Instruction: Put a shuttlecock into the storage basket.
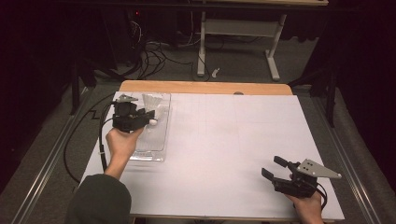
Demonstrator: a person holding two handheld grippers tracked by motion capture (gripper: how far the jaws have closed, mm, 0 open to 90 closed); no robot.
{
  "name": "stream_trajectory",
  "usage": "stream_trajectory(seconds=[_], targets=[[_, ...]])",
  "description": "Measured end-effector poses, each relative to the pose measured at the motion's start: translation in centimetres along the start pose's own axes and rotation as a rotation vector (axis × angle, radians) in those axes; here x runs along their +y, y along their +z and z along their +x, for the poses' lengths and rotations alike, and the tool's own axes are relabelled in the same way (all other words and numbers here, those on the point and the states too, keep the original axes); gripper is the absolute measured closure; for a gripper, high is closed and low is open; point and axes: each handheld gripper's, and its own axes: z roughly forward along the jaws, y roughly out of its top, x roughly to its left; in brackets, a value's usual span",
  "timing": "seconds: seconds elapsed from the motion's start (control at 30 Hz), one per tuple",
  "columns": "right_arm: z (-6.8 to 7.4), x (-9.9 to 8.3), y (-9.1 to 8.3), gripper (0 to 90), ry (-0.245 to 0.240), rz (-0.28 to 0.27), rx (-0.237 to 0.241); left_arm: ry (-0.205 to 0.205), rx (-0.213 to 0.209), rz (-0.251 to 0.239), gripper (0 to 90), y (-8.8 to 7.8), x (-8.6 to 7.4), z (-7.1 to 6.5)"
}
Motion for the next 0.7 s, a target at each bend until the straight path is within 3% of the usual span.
stream_trajectory(seconds=[0.7], targets=[[0.0,0.0,0.0,28.4,0.001,0.003,0.003,-0.018,0.045,0.102,64.9,3.4,1.1,0.8]])
